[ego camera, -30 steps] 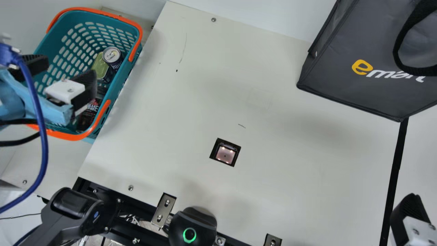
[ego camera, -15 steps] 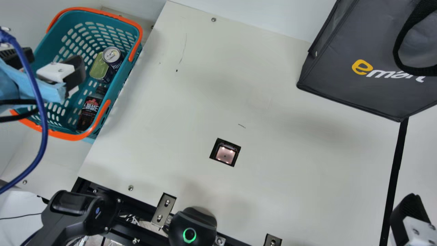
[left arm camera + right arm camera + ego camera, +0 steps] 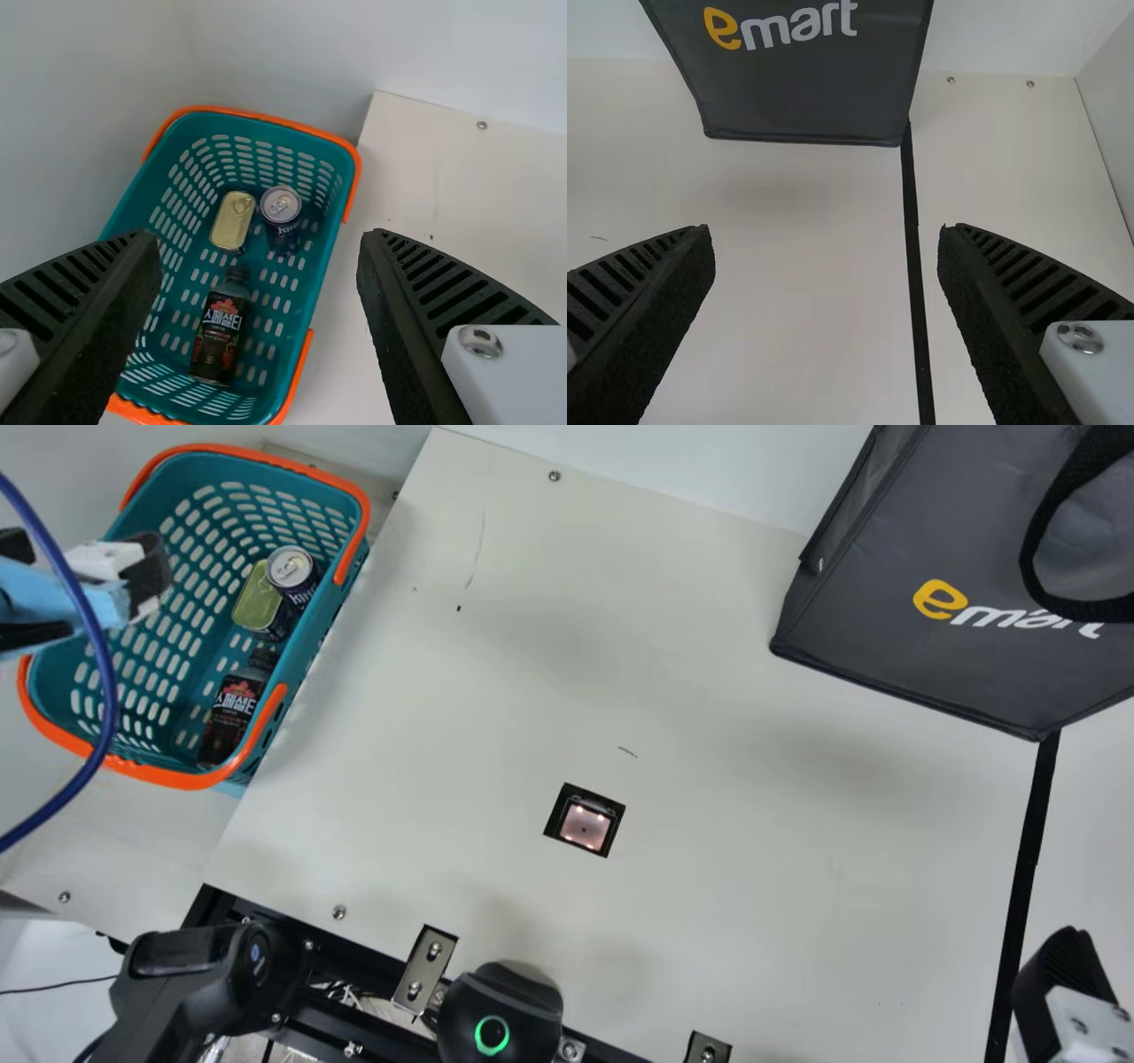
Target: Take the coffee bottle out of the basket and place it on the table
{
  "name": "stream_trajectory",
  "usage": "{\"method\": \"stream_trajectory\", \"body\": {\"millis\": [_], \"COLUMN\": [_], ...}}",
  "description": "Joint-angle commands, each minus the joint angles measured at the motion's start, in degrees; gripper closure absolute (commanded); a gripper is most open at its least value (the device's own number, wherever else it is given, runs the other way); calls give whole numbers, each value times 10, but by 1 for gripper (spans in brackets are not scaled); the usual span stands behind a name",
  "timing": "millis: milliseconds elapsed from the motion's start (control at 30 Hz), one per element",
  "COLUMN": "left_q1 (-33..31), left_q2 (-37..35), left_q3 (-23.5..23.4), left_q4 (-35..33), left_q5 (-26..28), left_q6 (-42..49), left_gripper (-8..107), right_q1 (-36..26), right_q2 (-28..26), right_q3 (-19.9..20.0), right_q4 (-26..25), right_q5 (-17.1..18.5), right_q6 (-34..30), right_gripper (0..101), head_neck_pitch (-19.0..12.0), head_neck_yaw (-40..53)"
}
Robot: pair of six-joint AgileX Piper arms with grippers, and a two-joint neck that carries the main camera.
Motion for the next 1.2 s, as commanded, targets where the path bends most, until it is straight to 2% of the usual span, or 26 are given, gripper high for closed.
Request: {"method": "stream_trajectory", "body": {"millis": [0,333,1167], "left_q1": [27,75,39], "left_q2": [7,44,126], "left_q3": [-2,-7,38], "left_q4": [-7,-22,38], "left_q5": [-2,-13,-67], "left_q6": [14,41,-28], "left_gripper": [9,9,9], "right_q1": [0,0,0], "right_q2": [0,0,0], "right_q3": [0,0,0], "right_q4": [0,0,0], "right_q5": [0,0,0], "right_q6": [0,0,0], "right_gripper": [10,10,10], "head_neck_pitch": [-15,-15,-15], "head_neck_yaw": [1,1,1]}}
